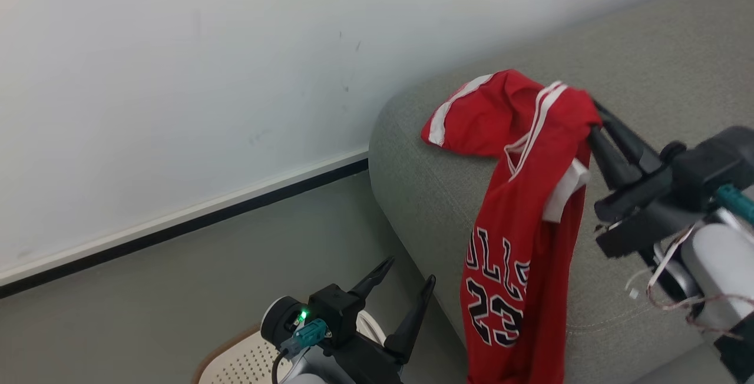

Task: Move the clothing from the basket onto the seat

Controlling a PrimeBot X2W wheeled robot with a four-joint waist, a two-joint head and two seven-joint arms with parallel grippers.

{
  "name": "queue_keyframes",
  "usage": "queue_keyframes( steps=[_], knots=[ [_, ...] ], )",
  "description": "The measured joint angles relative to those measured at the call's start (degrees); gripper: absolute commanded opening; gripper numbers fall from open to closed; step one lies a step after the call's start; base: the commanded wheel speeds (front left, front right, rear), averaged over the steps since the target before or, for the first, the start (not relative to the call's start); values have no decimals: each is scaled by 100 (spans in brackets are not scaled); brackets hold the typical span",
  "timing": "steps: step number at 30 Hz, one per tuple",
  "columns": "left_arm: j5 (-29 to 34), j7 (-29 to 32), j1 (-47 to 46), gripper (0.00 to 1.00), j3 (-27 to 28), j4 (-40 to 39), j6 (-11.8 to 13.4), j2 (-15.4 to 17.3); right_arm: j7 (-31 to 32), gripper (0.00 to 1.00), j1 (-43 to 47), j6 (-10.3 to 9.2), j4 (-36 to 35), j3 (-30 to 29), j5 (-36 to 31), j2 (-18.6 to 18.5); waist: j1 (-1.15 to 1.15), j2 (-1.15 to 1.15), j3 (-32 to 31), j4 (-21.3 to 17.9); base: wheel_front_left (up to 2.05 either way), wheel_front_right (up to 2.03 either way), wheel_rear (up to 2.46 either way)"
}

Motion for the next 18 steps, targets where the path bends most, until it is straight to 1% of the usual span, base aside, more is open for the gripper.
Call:
queue_keyframes(
  steps=[3, 7, 11, 13, 18],
  knots=[
    [37, 26, -15, 100, -24, -29, 4, 4, 104, 0, -505, 130, 246, -130, 70, 11, 0, 0, 132, 23, 0, 0, 0],
    [169, 85, -59, 100, -53, -146, 44, 19, 255, 0, -1343, 256, 609, -404, 165, -2, 0, 0, 334, 83, 0, 0, 0],
    [221, 130, -236, 100, -30, -297, 52, 114, 430, 0, -2239, 271, 968, -647, 142, -111, 0, 1, 576, 167, 0, 0, 0],
    [263, 152, -341, 100, -12, -382, 52, 186, 476, 0, -2632, 265, 1101, -812, 112, -222, 1, 0, 706, 219, 0, 0, 0],
    [363, 265, -531, 100, -14, -638, 51, 314, 644, 0, -3440, 162, 1462, -1296, 38, -731, 1, 0, 1046, 368, 0, 0, 0]
  ],
)
